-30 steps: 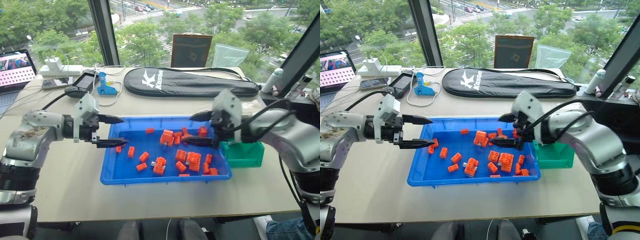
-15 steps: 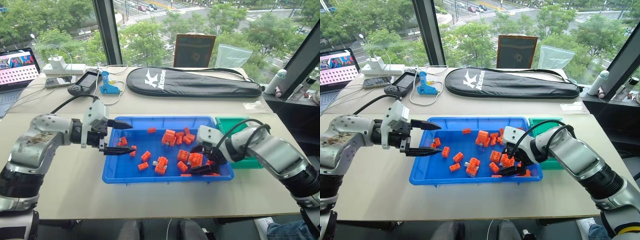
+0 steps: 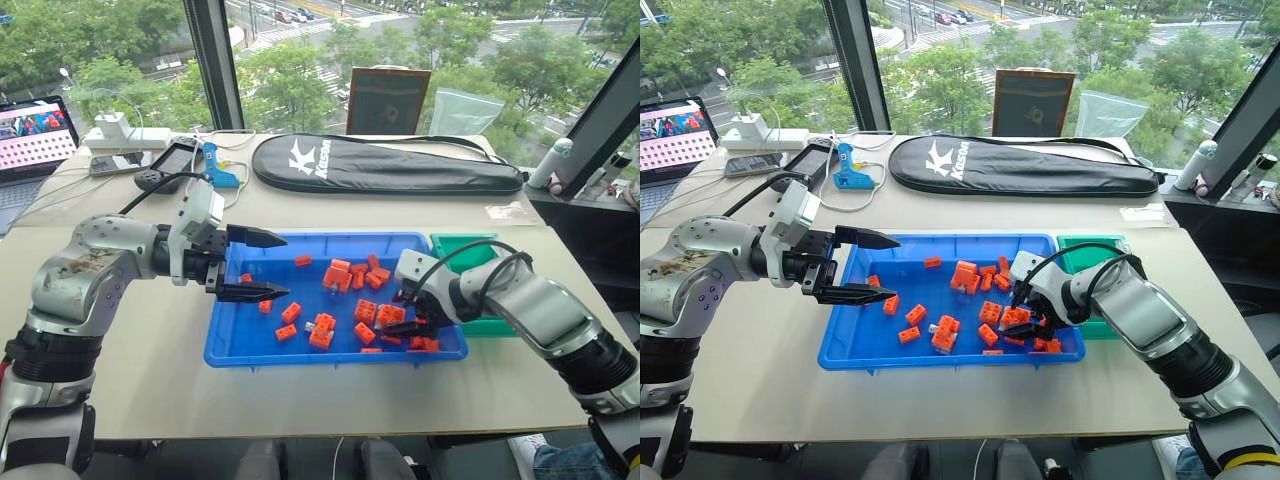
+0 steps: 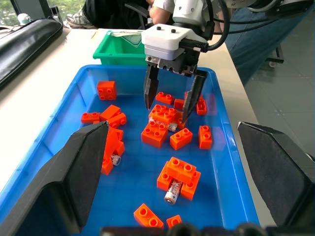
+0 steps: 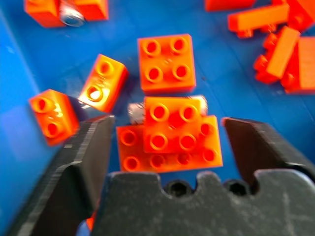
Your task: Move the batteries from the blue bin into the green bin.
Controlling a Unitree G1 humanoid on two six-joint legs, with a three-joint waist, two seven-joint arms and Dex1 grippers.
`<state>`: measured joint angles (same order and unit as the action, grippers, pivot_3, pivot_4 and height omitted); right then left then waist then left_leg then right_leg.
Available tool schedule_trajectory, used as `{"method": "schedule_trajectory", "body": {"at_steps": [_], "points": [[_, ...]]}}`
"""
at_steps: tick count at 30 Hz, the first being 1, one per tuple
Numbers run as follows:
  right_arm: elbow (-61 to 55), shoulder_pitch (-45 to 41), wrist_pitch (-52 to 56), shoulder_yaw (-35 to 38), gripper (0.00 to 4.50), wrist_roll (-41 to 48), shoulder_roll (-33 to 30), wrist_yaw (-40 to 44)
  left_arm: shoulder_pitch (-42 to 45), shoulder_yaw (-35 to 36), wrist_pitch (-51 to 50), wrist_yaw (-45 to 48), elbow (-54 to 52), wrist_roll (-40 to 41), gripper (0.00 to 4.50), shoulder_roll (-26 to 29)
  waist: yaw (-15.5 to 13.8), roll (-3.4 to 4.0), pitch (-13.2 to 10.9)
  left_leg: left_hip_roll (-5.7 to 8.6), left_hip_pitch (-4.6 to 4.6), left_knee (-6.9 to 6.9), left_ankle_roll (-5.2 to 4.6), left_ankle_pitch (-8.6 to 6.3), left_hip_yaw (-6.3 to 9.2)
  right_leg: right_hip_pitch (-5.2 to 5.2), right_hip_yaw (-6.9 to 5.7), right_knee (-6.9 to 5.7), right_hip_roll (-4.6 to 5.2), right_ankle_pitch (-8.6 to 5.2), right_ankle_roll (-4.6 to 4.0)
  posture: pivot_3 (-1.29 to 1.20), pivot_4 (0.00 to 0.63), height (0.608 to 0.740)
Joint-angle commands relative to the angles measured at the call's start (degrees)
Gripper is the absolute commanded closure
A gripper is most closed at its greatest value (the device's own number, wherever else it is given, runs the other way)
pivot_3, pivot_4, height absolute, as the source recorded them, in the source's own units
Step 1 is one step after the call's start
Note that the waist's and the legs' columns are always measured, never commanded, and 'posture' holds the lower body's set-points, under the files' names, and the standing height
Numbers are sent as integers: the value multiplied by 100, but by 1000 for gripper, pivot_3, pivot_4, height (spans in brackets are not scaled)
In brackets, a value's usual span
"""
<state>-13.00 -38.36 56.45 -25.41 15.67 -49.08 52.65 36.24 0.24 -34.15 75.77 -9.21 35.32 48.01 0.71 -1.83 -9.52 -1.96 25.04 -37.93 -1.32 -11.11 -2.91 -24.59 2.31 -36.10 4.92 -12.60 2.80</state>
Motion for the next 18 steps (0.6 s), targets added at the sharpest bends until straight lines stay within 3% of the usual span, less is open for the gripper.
{"method": "schedule_trajectory", "body": {"at_steps": [1,8,17,18], "points": [[-50,-85,-78,271,3133,-45,7,27,139,31,68,0,-47,-7,0,-2,0,0,0,0,0,0,0,0,0,0,0,0,0,0,0,0,150,740],[369,-600,-302,718,3133,-123,104,-8,131,14,121,-8,-17,-55,0,-58,9,0,0,0,0,0,0,0,1,-1,0,-1,0,0,0,0,150,740],[1500,-800,-1431,448,3133,-1042,465,-269,138,4,119,-24,-64,-102,0,-104,3,0,0,1,1,0,0,0,-2,0,1,2,0,0,0,0,150,740],[1561,-804,-1509,434,2633,-1133,482,-294,134,3,121,-20,-67,-111,0,-101,3,0,0,1,1,0,0,0,-2,0,1,2,0,0,0,0,150,740]]}}
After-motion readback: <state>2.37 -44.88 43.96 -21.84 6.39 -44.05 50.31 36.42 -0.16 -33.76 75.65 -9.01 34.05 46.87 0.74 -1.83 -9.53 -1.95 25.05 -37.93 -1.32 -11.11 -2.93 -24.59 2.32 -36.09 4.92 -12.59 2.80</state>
